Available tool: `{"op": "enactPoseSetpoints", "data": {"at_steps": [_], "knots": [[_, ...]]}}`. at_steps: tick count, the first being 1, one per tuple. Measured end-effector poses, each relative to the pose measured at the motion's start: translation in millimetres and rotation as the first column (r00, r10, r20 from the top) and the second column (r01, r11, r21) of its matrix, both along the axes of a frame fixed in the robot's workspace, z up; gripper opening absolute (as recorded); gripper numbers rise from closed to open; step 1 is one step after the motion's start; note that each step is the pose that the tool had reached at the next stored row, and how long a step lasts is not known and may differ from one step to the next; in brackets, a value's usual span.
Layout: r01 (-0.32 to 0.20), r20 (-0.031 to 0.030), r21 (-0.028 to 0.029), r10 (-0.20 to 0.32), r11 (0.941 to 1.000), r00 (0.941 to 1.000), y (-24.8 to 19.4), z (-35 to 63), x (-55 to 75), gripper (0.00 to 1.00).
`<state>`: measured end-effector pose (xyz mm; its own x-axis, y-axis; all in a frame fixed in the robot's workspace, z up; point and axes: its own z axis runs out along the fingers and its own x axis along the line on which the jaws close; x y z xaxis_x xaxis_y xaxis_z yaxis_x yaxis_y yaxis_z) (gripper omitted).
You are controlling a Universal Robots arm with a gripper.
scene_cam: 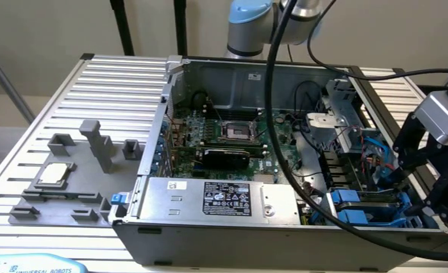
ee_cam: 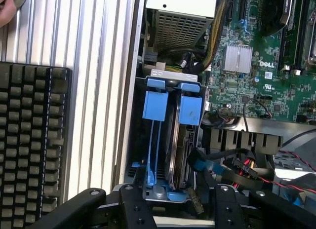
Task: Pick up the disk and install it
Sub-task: 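Insert the first disk wire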
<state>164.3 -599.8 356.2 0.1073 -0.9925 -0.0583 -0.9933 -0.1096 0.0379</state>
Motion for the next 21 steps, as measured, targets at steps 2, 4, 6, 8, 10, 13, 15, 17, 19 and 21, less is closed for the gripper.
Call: {"op": "enactPoseSetpoints", "data": {"at_steps": [2,4,6,8,10,13,15,17,19,21], "knots": [[-0.029,0.0000,0.0005,0.029,0.9996,0.9996,0.0,-1.0,0.0,0.54],[-0.056,0.0001,0.0008,0.056,0.9984,0.9984,0.1,-1.7,0.0,0.54],[-0.072,0.0002,0.0022,0.072,0.9974,0.9974,0.3,-2.4,0.4,0.54],[-0.080,0.0004,0.0052,0.080,0.9968,0.9968,0.7,-3.0,1.3,0.54],[-0.085,0.0007,0.0103,0.085,0.9963,0.9963,1.0,-3.7,2.8,0.54],[-0.092,0.0014,0.0174,0.092,0.9956,0.9957,1.8,-4.8,5.2,0.54],[-0.097,0.0017,0.0206,0.097,0.9951,0.9953,2.5,-5.6,6.5,0.54],[-0.102,0.0021,0.0234,0.102,0.9945,0.9947,3.3,-7.2,7.3,0.54],[-0.108,0.0024,0.0265,0.108,0.9938,0.9942,4.0,-8.6,7.7,0.54],[-0.113,0.0029,0.0319,0.113,0.9930,0.9936,4.7,-9.3,8.6,0.54]]}}
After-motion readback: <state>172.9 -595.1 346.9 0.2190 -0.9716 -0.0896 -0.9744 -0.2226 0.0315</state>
